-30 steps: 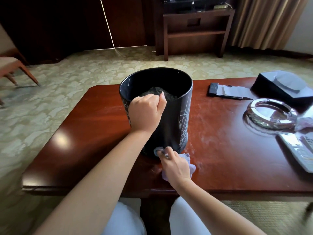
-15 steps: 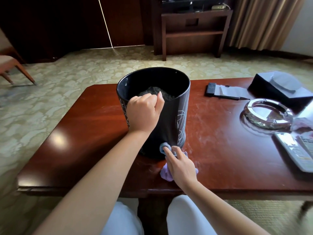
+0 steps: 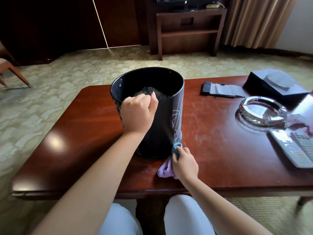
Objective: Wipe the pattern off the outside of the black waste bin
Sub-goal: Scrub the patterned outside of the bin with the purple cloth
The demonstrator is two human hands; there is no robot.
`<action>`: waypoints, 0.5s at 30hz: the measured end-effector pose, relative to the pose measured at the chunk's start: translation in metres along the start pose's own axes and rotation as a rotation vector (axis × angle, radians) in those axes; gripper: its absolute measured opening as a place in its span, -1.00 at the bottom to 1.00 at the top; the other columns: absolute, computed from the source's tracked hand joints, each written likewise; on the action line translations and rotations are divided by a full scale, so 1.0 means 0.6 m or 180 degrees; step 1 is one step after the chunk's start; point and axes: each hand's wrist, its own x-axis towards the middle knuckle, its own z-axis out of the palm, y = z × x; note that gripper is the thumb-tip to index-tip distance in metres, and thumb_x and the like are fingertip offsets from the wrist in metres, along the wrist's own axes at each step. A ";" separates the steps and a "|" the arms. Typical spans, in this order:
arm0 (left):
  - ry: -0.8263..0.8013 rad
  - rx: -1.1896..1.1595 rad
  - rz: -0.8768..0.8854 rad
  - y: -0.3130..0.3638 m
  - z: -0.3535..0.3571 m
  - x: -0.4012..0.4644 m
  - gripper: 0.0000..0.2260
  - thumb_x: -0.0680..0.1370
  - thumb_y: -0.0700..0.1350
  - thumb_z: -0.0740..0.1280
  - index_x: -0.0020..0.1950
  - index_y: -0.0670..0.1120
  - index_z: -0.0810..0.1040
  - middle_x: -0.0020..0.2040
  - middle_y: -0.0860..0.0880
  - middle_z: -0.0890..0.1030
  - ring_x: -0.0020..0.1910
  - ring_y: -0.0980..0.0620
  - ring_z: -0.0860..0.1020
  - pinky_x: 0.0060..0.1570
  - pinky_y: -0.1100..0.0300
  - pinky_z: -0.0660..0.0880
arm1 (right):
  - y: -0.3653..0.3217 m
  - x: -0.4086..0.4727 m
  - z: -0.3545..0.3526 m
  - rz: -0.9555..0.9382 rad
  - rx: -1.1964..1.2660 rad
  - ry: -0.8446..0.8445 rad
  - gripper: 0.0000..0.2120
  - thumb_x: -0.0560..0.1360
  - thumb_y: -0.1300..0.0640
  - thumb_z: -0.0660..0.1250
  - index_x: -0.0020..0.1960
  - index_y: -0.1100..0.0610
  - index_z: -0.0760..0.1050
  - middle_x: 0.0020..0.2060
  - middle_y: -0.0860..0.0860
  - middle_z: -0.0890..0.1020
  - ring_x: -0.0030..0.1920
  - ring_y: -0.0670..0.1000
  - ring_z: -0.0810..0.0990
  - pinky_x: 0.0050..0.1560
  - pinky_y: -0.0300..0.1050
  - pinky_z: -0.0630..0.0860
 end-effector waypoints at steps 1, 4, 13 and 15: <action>0.0005 0.0006 -0.0008 0.000 0.000 0.000 -0.60 0.54 -0.14 0.23 -0.48 -0.08 0.20 -0.57 -0.08 0.27 -0.59 -0.10 0.23 -0.46 0.18 0.13 | 0.002 0.002 -0.002 -0.0029 -0.0062 0.0001 -0.75 0.54 0.02 0.16 0.18 0.00 0.48 0.00 -0.02 0.49 0.06 0.06 0.51 -0.15 -0.12 0.37; 0.0010 0.0034 -0.0019 0.000 0.001 -0.001 -0.60 0.54 -0.14 0.22 -0.49 -0.09 0.21 -0.57 -0.08 0.27 -0.59 -0.10 0.24 -0.45 0.17 0.13 | 0.010 -0.005 0.000 -0.0452 -0.0230 0.0092 -0.82 0.50 0.02 0.23 0.01 0.02 0.57 -0.11 -0.02 0.52 -0.02 0.05 0.53 -0.23 -0.13 0.36; -0.0090 -0.0041 -0.0053 0.004 -0.004 0.000 -0.62 0.54 -0.14 0.21 -0.43 -0.04 0.15 -0.56 -0.05 0.24 -0.59 -0.09 0.23 -0.45 0.18 0.13 | 0.000 0.006 0.003 -0.0374 -0.0170 0.0020 -0.81 0.52 -0.04 0.19 0.04 -0.03 0.52 -0.07 -0.06 0.53 0.03 0.00 0.51 -0.13 -0.10 0.47; -0.0109 -0.0057 -0.0066 0.004 -0.004 0.001 -0.62 0.54 -0.14 0.21 -0.43 -0.04 0.15 -0.55 -0.02 0.21 -0.58 -0.09 0.22 -0.44 0.19 0.13 | -0.002 0.007 0.006 -0.0341 -0.0152 0.0077 -0.82 0.52 -0.03 0.20 0.03 -0.02 0.52 -0.09 -0.06 0.53 0.01 0.00 0.52 -0.16 -0.09 0.46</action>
